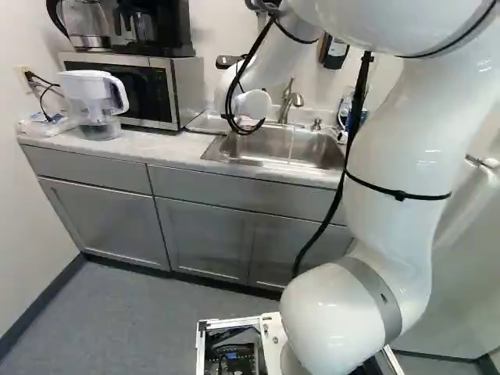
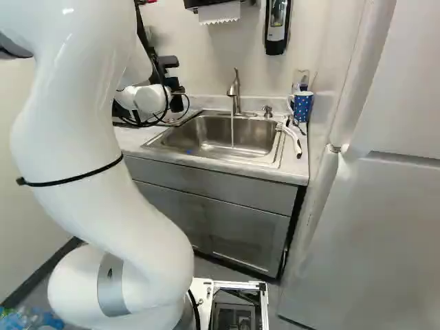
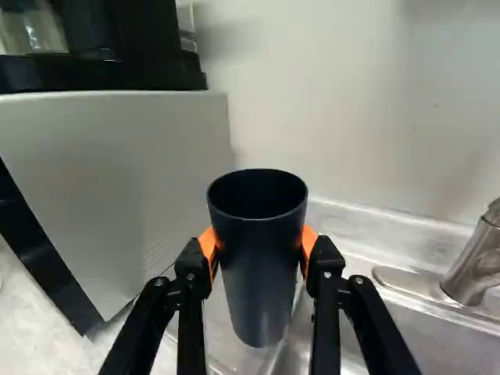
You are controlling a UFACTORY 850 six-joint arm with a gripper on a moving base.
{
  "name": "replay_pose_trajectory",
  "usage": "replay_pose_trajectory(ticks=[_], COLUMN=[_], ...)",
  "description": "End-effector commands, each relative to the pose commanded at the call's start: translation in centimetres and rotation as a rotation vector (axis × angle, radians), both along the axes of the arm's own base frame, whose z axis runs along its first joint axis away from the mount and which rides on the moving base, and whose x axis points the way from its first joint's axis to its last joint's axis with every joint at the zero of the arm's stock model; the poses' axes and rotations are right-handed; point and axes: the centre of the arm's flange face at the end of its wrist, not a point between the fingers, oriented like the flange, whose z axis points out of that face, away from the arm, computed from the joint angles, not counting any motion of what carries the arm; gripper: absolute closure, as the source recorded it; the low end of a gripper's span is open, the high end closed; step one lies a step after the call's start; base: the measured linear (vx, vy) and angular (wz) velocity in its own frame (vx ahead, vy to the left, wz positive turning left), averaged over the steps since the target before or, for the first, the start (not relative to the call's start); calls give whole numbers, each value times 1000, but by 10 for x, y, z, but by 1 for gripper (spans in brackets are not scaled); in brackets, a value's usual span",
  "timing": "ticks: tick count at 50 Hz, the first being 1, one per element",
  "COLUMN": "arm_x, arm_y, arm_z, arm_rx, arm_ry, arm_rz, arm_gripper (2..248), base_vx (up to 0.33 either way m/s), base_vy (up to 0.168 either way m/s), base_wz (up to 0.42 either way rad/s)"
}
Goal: Rinse the cup and place it in the tray
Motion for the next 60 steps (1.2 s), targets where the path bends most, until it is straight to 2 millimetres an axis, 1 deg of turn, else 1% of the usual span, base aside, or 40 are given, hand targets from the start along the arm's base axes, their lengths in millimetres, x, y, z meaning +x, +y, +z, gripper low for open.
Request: replay_pose_trajectory(ticks=[10, 26, 32, 43, 58, 60], arm_x=[20, 54, 63, 69, 70, 70], arm_y=[9, 21, 25, 26, 26, 26], arm_z=[-6, -26, -34, -47, -64, -64], arm_rx=[10, 7, 6, 2, -5, -5], arm_ry=[4, 19, 24, 36, 63, 63], arm_rz=[-3, 2, 3, 2, 2, 2], arm_gripper=[128, 128, 128, 128, 128, 128], base_vx=[0, 0, 0, 0, 0, 0], base_vy=[0, 0, 0, 0, 0, 0], base_wz=[0, 0, 0, 0, 0, 0])
